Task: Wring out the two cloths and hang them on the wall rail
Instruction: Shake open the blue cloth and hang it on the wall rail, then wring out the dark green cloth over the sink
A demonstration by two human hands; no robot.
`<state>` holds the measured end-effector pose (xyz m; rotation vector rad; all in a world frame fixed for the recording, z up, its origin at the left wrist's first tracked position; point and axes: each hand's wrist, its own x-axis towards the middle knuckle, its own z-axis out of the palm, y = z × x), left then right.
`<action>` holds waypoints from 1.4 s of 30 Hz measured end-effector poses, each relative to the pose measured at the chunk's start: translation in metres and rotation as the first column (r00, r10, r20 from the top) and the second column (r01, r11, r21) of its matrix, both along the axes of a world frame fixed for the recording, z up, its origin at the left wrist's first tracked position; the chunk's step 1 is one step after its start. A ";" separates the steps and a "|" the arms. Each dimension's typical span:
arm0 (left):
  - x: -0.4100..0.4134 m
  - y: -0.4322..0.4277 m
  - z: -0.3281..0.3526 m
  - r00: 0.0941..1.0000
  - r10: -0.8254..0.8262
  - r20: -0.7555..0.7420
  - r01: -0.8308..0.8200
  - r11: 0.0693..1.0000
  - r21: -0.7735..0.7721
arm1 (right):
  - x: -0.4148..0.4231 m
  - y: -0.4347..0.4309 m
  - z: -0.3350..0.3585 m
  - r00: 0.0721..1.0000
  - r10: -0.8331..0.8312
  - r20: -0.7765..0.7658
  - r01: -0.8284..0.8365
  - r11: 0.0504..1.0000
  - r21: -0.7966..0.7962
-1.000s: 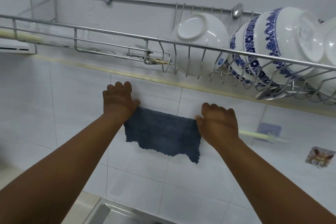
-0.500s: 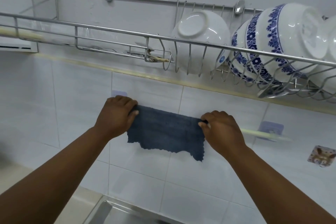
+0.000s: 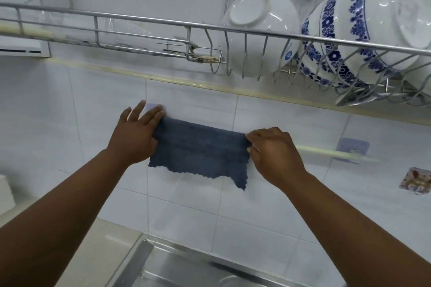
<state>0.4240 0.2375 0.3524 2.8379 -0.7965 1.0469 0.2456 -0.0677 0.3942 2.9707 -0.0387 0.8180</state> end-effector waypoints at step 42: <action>-0.353 -0.308 -0.381 0.078 -0.133 -0.988 0.210 0.971 -0.114 | -0.291 -0.172 -0.401 0.723 -0.030 -0.690 0.490 0.727 0.481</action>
